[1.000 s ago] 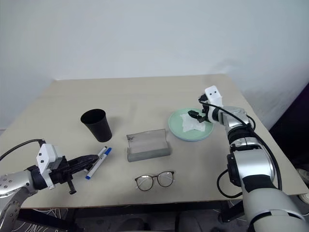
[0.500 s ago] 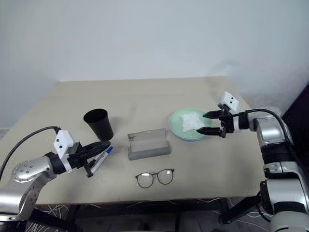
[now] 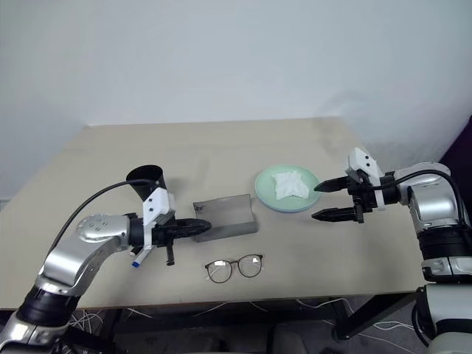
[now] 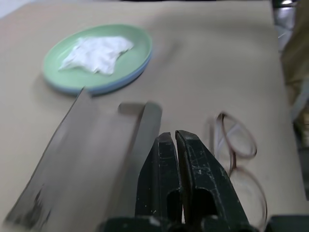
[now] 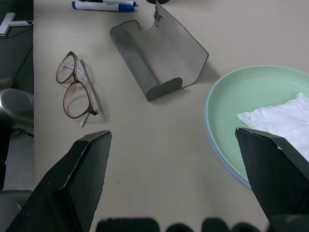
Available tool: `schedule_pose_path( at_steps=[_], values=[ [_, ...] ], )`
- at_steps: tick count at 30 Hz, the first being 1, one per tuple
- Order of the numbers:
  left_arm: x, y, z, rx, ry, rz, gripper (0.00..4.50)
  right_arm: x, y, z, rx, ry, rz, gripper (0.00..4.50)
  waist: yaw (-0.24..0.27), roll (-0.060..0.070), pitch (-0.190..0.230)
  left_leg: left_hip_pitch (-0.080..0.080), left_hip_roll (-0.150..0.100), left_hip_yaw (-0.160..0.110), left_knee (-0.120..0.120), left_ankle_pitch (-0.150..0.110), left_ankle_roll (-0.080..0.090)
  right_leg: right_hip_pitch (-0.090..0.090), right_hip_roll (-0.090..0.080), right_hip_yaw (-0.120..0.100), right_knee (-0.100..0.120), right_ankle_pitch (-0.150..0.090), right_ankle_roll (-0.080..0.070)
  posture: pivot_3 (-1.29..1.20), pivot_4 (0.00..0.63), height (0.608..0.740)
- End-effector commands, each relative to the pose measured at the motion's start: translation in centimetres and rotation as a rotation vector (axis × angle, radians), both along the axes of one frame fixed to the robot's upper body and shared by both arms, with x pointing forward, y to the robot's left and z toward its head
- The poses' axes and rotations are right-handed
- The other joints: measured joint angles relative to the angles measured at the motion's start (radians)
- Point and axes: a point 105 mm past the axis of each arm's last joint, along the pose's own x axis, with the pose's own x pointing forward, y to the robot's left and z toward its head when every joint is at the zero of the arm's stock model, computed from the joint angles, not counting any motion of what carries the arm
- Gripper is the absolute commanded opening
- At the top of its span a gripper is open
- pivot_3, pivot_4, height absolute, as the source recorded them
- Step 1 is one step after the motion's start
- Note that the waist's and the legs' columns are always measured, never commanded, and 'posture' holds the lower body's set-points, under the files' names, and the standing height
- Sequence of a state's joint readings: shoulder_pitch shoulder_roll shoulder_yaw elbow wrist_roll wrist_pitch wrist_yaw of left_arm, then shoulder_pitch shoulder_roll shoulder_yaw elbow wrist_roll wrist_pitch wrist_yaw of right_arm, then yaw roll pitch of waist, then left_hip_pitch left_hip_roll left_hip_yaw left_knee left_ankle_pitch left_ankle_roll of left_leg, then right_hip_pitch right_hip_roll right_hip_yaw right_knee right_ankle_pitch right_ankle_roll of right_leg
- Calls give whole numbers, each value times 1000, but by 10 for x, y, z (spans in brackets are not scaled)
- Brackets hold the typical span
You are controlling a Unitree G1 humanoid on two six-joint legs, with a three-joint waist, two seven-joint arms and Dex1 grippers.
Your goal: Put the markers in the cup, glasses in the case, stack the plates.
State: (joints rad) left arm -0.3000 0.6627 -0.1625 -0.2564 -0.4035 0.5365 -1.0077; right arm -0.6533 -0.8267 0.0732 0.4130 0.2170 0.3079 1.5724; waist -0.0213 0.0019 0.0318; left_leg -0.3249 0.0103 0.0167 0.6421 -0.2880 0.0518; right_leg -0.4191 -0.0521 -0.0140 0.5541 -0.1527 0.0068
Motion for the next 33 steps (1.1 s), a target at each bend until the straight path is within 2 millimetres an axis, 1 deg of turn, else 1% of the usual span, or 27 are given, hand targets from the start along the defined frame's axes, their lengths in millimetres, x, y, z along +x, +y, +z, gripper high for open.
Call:
schedule_pose_path(
  at_steps=[1,4,7,11,12,18,26,33],
  values=[
    [-1,-12,4,-5,21,-65,0,-1,4,9,8,-41,16,4436,-1,0,0,0,0,0,0,1,1,0,0,1,0,0,0,0,0,735],
    [-8,-19,-2,6,88,-137,0,-2,3,7,3,-36,7,4436,-1,0,0,1,0,-1,0,2,3,1,2,1,0,0,0,0,0,735],
    [-10,-21,-9,40,138,-171,636,-3,2,6,3,-35,-3,4500,-1,0,0,1,0,-1,0,2,4,1,2,2,1,0,0,0,0,735],
    [-11,-24,-9,56,165,-215,1945,-5,1,4,2,-30,-17,4500,0,0,0,0,0,-1,0,2,4,0,2,3,1,0,0,0,0,735],
    [-10,-24,-9,60,165,-221,2363,-5,1,3,2,-28,-20,4500,1,0,0,0,-1,-1,0,2,4,0,2,3,1,0,0,0,0,735],
    [-13,-31,-13,99,175,-280,4444,-11,0,0,4,-8,-18,4500,1,0,-1,0,-2,-1,0,2,4,1,2,6,1,0,0,0,0,735],
    [-9,-43,-18,138,99,-342,4480,-21,1,-3,-6,16,8,4500,2,0,0,0,-3,-1,1,2,4,3,2,6,0,0,0,0,0,735],
    [-16,-48,-28,186,95,-440,4480,-22,1,-7,-15,25,1,4500,1,0,0,1,-2,-1,1,2,4,5,2,5,0,0,0,0,0,735]
  ],
)
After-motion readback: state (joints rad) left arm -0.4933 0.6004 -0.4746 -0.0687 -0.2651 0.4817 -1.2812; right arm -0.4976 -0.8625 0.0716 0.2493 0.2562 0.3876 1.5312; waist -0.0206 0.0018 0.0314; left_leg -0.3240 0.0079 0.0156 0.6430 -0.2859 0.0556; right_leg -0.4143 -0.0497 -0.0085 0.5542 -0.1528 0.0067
